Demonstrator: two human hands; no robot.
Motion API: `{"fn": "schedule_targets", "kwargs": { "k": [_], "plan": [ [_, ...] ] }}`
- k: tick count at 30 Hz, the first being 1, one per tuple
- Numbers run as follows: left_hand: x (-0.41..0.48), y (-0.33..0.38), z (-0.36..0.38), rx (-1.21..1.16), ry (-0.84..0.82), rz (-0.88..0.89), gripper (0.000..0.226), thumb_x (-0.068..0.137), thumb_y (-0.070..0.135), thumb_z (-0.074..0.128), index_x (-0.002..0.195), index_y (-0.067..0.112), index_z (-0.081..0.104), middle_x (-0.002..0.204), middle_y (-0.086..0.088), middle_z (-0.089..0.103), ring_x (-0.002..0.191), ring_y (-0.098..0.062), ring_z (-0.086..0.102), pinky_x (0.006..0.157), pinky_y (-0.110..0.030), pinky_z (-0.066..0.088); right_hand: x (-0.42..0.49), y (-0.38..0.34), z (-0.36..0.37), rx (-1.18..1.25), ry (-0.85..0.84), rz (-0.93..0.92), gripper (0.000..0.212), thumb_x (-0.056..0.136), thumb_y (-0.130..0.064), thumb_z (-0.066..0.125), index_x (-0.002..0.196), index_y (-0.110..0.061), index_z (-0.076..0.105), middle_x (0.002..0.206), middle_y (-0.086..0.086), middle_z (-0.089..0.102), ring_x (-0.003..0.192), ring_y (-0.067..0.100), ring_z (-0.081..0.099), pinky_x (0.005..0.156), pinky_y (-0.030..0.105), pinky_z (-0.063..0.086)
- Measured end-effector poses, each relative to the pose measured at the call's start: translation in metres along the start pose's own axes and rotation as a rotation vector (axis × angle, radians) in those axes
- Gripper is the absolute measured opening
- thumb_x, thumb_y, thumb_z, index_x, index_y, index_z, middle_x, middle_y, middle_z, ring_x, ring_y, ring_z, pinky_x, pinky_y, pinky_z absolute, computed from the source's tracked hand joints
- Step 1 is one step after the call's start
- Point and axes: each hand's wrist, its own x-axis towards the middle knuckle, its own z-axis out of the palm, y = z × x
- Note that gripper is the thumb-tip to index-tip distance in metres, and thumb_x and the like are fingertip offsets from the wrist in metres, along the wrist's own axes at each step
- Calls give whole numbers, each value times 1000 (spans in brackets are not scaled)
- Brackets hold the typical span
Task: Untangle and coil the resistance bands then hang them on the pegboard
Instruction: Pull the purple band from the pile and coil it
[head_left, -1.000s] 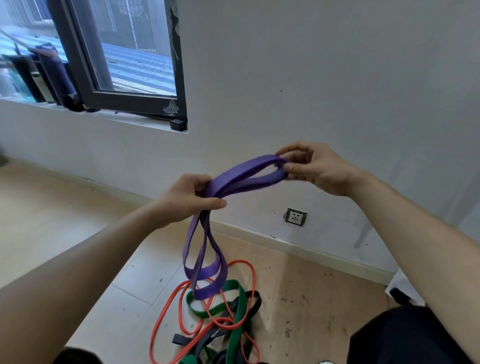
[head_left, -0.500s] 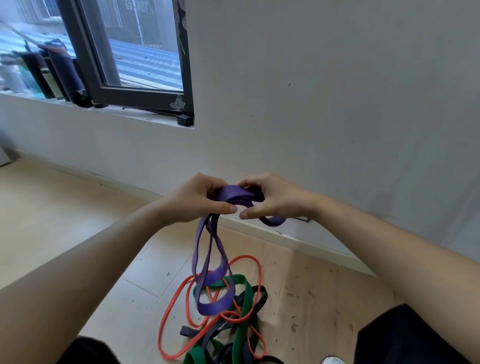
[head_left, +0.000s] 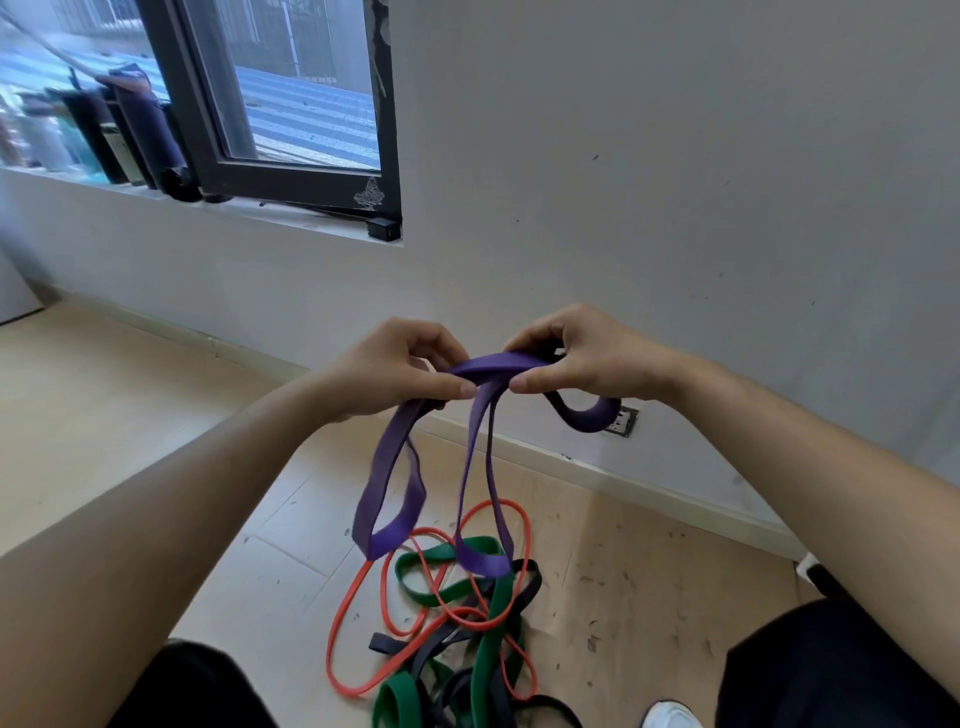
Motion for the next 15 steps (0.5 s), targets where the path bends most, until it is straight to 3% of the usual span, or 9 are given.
{"fn": "schedule_targets", "kwargs": {
  "k": [3,9,15],
  "plan": [
    [-3,-2,7,-83,-19,-56,43,70,37,84,103,13,72,91,-7,76,85,-27,75,80,-42,62,-1,-1,0,68,25,-20,26,88,-23,78,113,-17,75,98,-2,77,92,16,71,86,27,56],
    [-6,-9,33,-219,-11,-60,52,71,33,88,113,14,65,106,-13,74,97,-31,74,92,-51,60,-1,-2,3,164,97,-15,30,88,-23,78,116,-15,74,104,-1,77,98,14,71,89,24,55],
    [-7,-7,45,-222,-57,-55,36,82,17,82,115,13,68,110,-7,74,107,-21,72,96,-45,59,-3,-5,-2,317,181,-39,24,90,-14,74,113,-13,73,92,-7,76,85,5,70,80,21,54]
  ]
}}
